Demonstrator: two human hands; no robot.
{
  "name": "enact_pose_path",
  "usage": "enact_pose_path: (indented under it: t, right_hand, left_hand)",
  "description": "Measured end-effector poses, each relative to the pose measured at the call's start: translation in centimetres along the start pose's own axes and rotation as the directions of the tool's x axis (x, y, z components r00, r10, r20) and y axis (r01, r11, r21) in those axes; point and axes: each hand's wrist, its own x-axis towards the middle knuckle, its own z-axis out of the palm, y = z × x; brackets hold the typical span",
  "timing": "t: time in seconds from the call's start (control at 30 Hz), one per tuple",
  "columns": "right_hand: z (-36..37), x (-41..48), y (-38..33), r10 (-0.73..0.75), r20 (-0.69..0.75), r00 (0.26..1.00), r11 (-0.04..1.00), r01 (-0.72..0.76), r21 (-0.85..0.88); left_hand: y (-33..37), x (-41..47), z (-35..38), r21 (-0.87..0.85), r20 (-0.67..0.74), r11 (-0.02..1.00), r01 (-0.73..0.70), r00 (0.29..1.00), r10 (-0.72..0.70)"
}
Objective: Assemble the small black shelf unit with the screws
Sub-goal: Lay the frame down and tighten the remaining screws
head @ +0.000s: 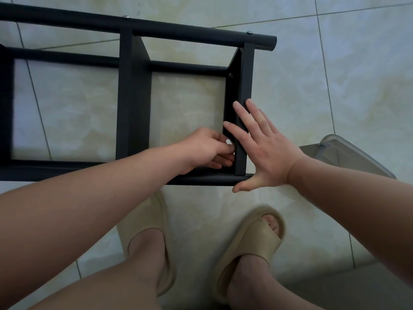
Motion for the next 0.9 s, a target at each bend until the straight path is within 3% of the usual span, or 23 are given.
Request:
enact_pose_path:
  t: [0.9]
  right_hand:
    - [0.06,0.0,-0.02,0.001,0.01,1.0,1.0,-0.001,0.006]
  left_hand:
    - [0.0,0.16,-0.37,-0.023,-0.027,1.0,-0.019,0.999,0.019]
